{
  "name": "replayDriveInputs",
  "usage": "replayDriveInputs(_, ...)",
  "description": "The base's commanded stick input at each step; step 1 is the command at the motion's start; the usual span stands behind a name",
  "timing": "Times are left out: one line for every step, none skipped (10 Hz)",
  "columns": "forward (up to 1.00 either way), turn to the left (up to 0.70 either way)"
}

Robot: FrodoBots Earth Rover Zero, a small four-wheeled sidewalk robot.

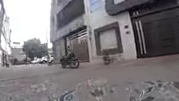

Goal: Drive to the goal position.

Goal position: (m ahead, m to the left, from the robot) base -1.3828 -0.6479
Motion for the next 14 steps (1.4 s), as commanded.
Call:
replayDriveInputs(0.85,0.34)
replayDriveInputs(0.85,0.34)
replayDriveInputs(0.85,0.34)
replayDriveInputs(0.85,0.34)
replayDriveInputs(0.85,0.34)
replayDriveInputs(0.85,0.34)
replayDriveInputs(0.85,0.34)
replayDriveInputs(0.85,0.34)
replayDriveInputs(0.85,0.34)
replayDriveInputs(0.85,0.34)
replayDriveInputs(0.85,0.34)
replayDriveInputs(0.85,0.34)
replayDriveInputs(0.85,0.34)
replayDriveInputs(0.85,0.34)
